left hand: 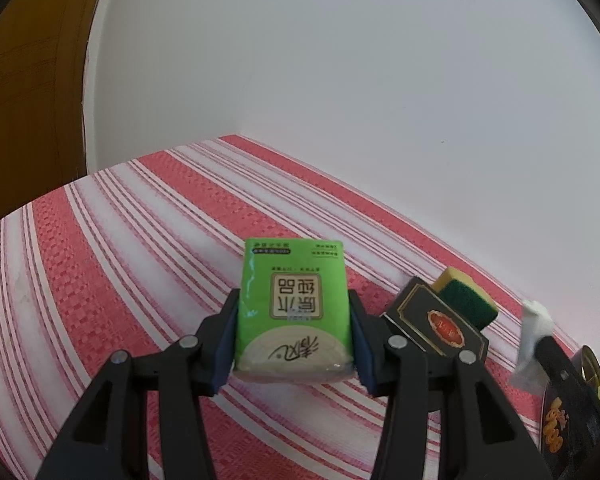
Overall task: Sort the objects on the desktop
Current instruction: 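Carry the green tissue pack and white sachet over the tin with both tools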
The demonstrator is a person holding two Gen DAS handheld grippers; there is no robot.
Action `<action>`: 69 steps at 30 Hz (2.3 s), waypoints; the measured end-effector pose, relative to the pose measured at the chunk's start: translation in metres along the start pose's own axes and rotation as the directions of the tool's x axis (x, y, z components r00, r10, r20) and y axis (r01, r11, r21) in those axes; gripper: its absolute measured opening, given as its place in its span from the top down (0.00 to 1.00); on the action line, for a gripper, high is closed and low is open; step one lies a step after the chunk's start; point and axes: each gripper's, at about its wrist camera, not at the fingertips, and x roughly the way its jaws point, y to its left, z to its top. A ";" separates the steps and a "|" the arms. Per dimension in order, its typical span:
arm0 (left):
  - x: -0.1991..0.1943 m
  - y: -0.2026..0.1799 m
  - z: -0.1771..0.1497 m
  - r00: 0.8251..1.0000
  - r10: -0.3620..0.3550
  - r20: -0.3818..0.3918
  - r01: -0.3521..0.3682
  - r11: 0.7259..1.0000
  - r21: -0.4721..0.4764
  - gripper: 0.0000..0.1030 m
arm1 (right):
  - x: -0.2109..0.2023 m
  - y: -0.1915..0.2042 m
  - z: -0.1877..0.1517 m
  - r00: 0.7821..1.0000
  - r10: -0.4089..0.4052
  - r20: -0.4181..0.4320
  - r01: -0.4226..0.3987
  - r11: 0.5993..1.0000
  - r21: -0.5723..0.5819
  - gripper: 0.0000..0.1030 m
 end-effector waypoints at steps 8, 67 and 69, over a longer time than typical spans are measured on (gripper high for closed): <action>-0.005 -0.003 -0.002 1.000 -0.010 0.011 0.010 1.000 0.006 0.53 | -0.036 0.023 -0.013 0.997 0.025 0.068 -0.017 0.993 -0.118 0.65; -0.104 -0.115 -0.080 0.965 -0.263 0.018 0.250 0.933 0.258 0.53 | -0.184 -0.029 -0.045 0.944 -0.127 0.304 0.173 0.977 -0.128 0.65; -0.109 -0.129 -0.085 0.956 -0.294 0.014 0.278 0.918 0.281 0.53 | -0.192 -0.042 -0.044 0.938 -0.154 0.309 0.193 0.976 -0.099 0.65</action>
